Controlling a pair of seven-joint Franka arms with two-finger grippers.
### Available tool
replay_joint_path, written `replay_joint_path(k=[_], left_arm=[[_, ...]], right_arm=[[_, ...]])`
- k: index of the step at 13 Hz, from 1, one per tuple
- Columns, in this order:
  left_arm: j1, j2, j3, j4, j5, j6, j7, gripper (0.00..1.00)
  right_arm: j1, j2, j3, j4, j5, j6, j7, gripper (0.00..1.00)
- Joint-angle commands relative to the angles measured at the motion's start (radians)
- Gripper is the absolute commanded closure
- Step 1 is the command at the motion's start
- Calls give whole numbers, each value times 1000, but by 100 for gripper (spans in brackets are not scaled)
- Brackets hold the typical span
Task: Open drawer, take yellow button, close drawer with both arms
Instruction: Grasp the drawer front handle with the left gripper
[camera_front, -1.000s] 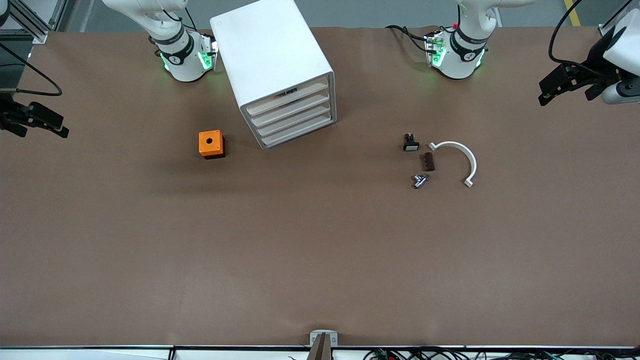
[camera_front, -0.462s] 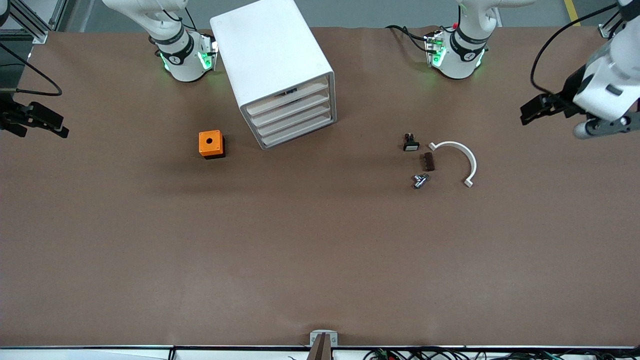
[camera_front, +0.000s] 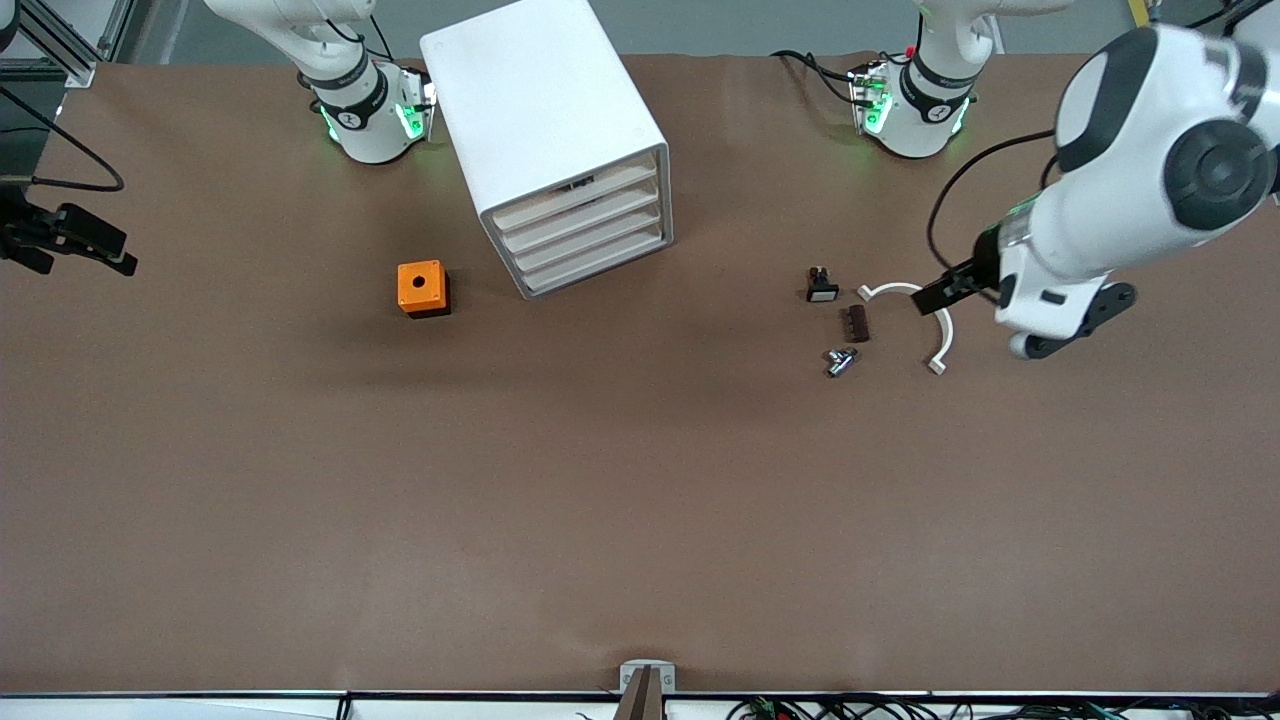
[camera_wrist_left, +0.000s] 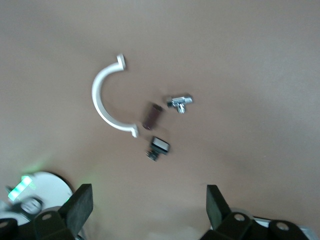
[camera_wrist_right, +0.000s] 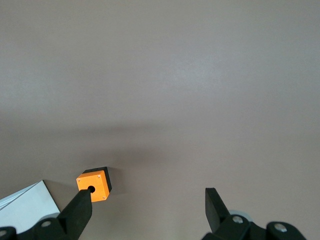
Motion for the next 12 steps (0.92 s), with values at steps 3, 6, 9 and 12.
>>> replay_joint_path(k=[3,6,9,12], left_arm=[[-55,148,-46,31,-115,65,-363,0],[-133,235,-46,48,-193,148,-651,0],[-219,375,-46,163,-253,149,-979,0],[-287,461,-46,206,-363,149,-1262,0]], right_arm=[[-22,-22,15,-15,13,5,2,0],[-20,-22,15,-15,13,5,2,0],[-20,-19,15,-10,13,-1,2,0],[-19,-15,17,28,13,-33,15,0]])
